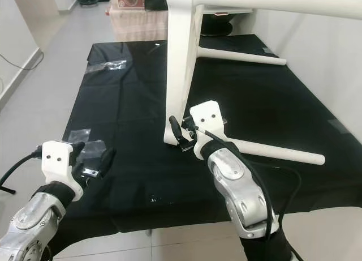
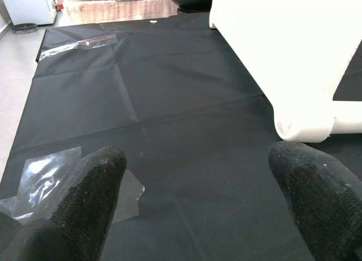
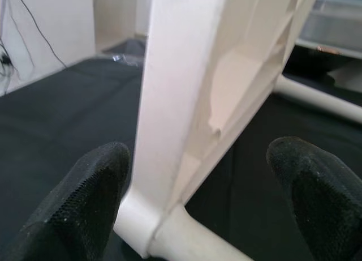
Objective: Building children table
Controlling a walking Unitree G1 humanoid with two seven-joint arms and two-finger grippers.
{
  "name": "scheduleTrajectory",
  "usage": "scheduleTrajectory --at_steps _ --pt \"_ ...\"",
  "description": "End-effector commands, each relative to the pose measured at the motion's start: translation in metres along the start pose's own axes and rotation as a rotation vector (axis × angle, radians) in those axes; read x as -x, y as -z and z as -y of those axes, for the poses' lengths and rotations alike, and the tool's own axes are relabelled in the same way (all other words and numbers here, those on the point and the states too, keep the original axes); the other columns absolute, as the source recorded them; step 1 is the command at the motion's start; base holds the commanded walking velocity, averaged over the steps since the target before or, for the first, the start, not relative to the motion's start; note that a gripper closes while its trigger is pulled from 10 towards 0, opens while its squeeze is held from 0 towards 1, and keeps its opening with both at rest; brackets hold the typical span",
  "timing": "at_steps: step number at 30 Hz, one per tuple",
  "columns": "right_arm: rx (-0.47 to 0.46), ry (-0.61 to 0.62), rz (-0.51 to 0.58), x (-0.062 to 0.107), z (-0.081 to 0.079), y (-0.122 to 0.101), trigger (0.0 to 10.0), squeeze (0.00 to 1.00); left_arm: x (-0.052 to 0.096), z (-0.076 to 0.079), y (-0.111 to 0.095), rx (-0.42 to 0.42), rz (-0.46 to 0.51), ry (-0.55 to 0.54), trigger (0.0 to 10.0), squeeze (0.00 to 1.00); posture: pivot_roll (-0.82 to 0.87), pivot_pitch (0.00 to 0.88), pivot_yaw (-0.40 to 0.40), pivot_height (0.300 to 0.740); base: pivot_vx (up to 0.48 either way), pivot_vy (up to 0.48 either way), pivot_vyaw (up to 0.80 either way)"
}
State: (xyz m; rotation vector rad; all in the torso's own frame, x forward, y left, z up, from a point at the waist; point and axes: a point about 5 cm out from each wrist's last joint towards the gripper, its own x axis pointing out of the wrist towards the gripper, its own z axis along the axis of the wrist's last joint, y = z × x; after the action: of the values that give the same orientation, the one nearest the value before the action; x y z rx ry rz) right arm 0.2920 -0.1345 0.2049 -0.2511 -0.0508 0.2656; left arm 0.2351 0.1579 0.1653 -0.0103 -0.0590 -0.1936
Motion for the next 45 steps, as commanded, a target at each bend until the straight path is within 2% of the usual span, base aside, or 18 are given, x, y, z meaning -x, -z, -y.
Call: scheduleTrajectory --at_steps 1,5,7,10,11,12,13,15,16,18,19,21,24,26,28,34,38,45 --pt "0.001 0.007 -0.028 -0.001 0.001 0.004 10.0 0.0 0.001 0.0 0.005 0.0 -0.014 -0.011 10.0 0.0 -0.02 0.096 -0.017 0.74 0.0 0.0 0.0" --pt "0.027 -0.05 -0.065 -0.002 -0.004 0.009 10.0 0.0 0.001 0.002 0.006 -0.007 -0.017 0.0 10.0 0.0 -0.02 0.098 -0.016 0.74 0.0 0.0 0.0" --pt "0.091 -0.164 -0.084 -0.003 -0.014 0.014 10.0 0.0 0.001 0.004 0.007 -0.016 -0.021 0.024 10.0 0.0 -0.02 0.1 -0.015 0.74 0.0 0.0 0.0" --pt "0.117 -0.216 -0.084 -0.003 -0.017 0.014 10.0 0.0 0.001 0.005 0.007 -0.02 -0.022 0.032 10.0 0.0 -0.02 0.103 -0.014 0.74 0.0 0.0 0.0" --pt "0.162 -0.307 -0.067 -0.004 -0.022 0.013 10.0 0.0 0.001 0.005 0.007 -0.029 -0.027 0.047 10.0 0.0 -0.01 0.104 -0.014 0.74 0.0 0.0 0.0" --pt "0.162 -0.307 -0.067 -0.004 -0.022 0.013 10.0 0.0 0.001 0.005 0.007 -0.029 -0.027 0.047 10.0 0.0 -0.01 0.104 -0.014 0.74 0.0 0.0 0.0" --pt "0.191 -0.392 -0.074 -0.005 -0.023 0.015 10.0 0.0 0.002 0.006 0.009 -0.024 -0.044 0.088 10.0 0.0 -0.01 0.107 -0.012 0.74 0.0 0.0 0.0" --pt "0.291 -0.494 -0.089 -0.012 -0.016 0.019 10.0 0.0 0.008 0.014 0.015 -0.029 -0.109 0.217 10.0 0.0 -0.01 0.112 -0.016 0.74 0.0 0.0 0.0" --pt "0.291 -0.494 -0.089 -0.012 -0.016 0.019 10.0 0.0 0.008 0.014 0.015 -0.029 -0.109 0.217 10.0 0.0 -0.01 0.112 -0.016 0.74 0.0 0.0 0.0" --pt "0.333 -0.477 -0.128 -0.026 -0.003 0.022 10.0 0.0 0.02 0.024 0.019 -0.037 -0.163 0.362 10.0 0.0 0.0 0.116 -0.022 0.74 0.0 0.0 0.0" --pt "0.333 -0.477 -0.128 -0.026 -0.003 0.022 10.0 0.0 0.02 0.024 0.019 -0.037 -0.163 0.362 10.0 0.0 0.0 0.116 -0.022 0.74 0.0 0.0 0.0" --pt "0.349 -0.452 -0.169 -0.045 0.012 0.021 10.0 0.0 0.033 0.03 0.022 -0.011 -0.204 0.408 10.0 0.0 0.02 0.133 -0.03 0.74 0.0 0.0 0.0" --pt "0.329 -0.467 -0.195 -0.056 0.02 0.017 10.0 0.0 0.04 0.031 0.023 -0.003 -0.214 0.382 10.0 0.0 0.03 0.15 -0.038 0.74 0.0 0.0 0.0" --pt "0.307 -0.519 -0.227 -0.066 0.021 0.016 10.0 0.0 0.044 0.027 0.023 -0.007 -0.2 0.296 10.0 0.0 0.05 0.171 -0.05 0.74 0.0 0.0 0.0" --pt "0.305 -0.533 -0.236 -0.068 0.022 0.015 10.0 0.0 0.045 0.026 0.023 -0.009 -0.195 0.268 10.0 0.0 0.05 0.171 -0.05 0.74 0.0 0.0 0.0" --pt "0.399 -0.618 -0.284 -0.083 0.041 0.002 10.0 0.0 0.057 0.024 0.017 -0.023 -0.194 0.218 10.0 0.0 0.08 0.22 -0.074 0.74 0.0 0.0 0.0" --pt "0.419 -0.682 -0.293 -0.085 0.041 -0.002 10.0 0.0 0.06 0.023 0.015 -0.026 -0.198 0.216 10.0 0.0 0.08 0.226 -0.076 0.74 0.0 0.0 0.0" --pt "0.501 -0.818 -0.394 -0.09 0.024 0.01 10.0 0.0 0.053 0.017 -0.001 -0.051 -0.132 0.177 10.0 0.0 0.08 0.23 -0.084 0.74 0.0 0.0 0.0"
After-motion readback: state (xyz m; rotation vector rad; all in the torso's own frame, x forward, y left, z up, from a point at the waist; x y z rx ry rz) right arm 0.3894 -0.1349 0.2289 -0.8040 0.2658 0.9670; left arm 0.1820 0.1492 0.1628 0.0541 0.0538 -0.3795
